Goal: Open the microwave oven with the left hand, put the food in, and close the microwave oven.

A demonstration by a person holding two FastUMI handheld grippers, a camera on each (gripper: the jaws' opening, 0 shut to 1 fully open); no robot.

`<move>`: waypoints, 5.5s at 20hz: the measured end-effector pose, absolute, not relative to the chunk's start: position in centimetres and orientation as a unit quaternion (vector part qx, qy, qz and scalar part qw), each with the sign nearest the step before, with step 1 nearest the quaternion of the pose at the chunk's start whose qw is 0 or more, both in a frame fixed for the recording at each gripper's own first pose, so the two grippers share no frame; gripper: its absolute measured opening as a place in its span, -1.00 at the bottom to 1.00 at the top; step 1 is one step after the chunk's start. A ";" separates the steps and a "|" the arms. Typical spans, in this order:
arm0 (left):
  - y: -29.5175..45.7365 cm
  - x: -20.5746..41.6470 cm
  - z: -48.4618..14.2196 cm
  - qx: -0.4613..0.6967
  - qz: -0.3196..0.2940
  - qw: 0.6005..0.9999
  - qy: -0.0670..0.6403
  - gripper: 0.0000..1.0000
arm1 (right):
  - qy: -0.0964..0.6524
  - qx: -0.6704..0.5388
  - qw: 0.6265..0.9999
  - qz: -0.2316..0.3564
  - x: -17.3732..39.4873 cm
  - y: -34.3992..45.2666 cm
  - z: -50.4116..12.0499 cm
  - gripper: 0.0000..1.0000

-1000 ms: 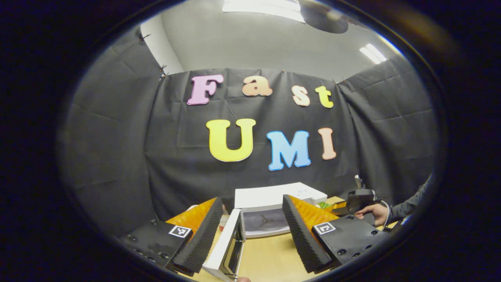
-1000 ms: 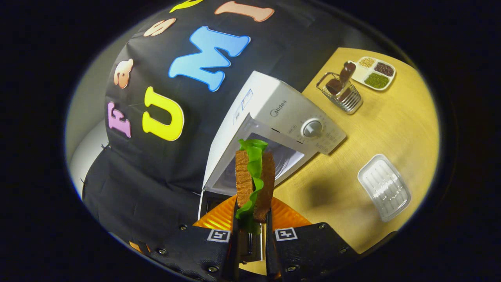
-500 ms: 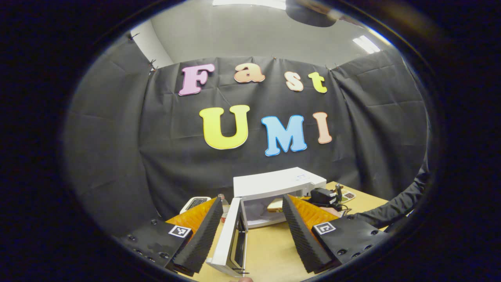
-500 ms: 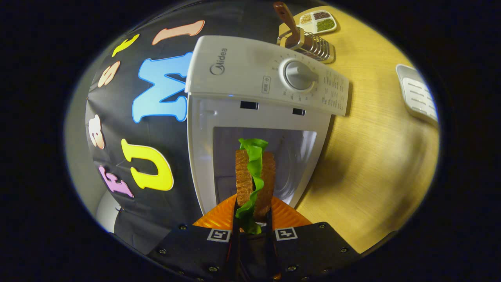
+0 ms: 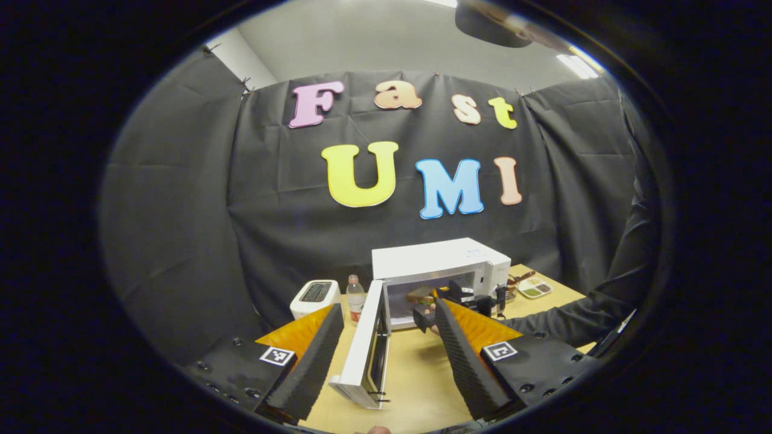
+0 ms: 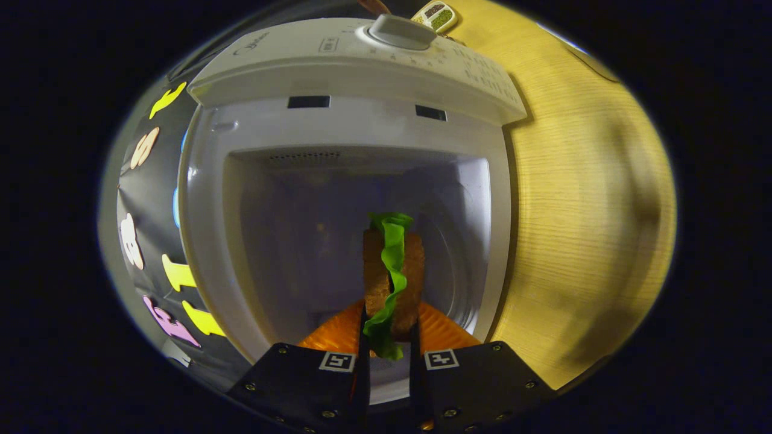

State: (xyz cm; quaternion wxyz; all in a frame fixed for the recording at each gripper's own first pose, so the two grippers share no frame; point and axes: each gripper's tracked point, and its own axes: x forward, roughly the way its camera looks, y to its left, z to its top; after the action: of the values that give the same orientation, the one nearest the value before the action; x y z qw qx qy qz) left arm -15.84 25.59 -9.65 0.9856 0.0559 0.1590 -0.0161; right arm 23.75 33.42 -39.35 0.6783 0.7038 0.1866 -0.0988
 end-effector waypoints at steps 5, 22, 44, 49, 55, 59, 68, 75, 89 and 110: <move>27.1 -15.9 -10.4 0.048 -0.012 0.985 0.162 0.96 | 0.187 0.687 0.692 -0.117 26.1 33.7 -41.1 -0.46; 28.3 -14.6 -10.7 0.007 0.018 0.993 0.119 0.94 | 0.246 0.536 0.805 -0.065 20.5 30.5 -37.5 0.92; 24.2 -7.1 -12.2 -0.005 0.003 0.995 0.097 0.89 | 0.059 0.018 0.997 0.052 2.5 15.6 -12.4 0.92; 24.0 -6.7 -11.7 0.012 0.000 0.995 0.095 0.89 | 0.045 -0.001 0.998 0.036 1.6 14.0 -10.5 0.93; 27.6 -8.1 -11.3 0.020 0.025 0.996 0.085 0.90 | 0.052 0.013 0.998 0.042 1.6 14.1 -10.5 0.93; 31.1 -10.0 -11.8 0.026 0.050 0.993 0.100 0.84 | 0.047 0.011 0.998 0.047 1.7 14.4 -10.6 0.93; 38.1 -16.3 -17.2 0.043 0.078 0.981 0.172 -0.88 | 0.061 0.017 0.995 0.072 1.8 14.9 -11.1 0.93; 38.1 -19.5 -22.7 0.012 0.063 0.972 0.227 -0.88 | 0.053 0.011 0.996 0.069 -0.2 14.8 -9.9 0.93; 29.8 -18.6 -25.7 -0.013 -0.029 0.966 0.256 -0.85 | 0.059 0.004 0.997 0.057 0.1 12.8 -10.0 0.94; 10.7 -11.5 -27.2 -0.027 -0.198 0.943 0.266 -0.85 | 0.051 0.003 0.999 0.012 0.9 5.0 -8.4 0.93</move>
State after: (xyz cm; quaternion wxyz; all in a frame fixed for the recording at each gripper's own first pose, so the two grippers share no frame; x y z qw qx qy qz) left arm -11.48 10.72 -27.18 0.9430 -0.0269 0.2661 -0.1980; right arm 0.91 5.02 -8.40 0.9986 0.0031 0.0506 0.0123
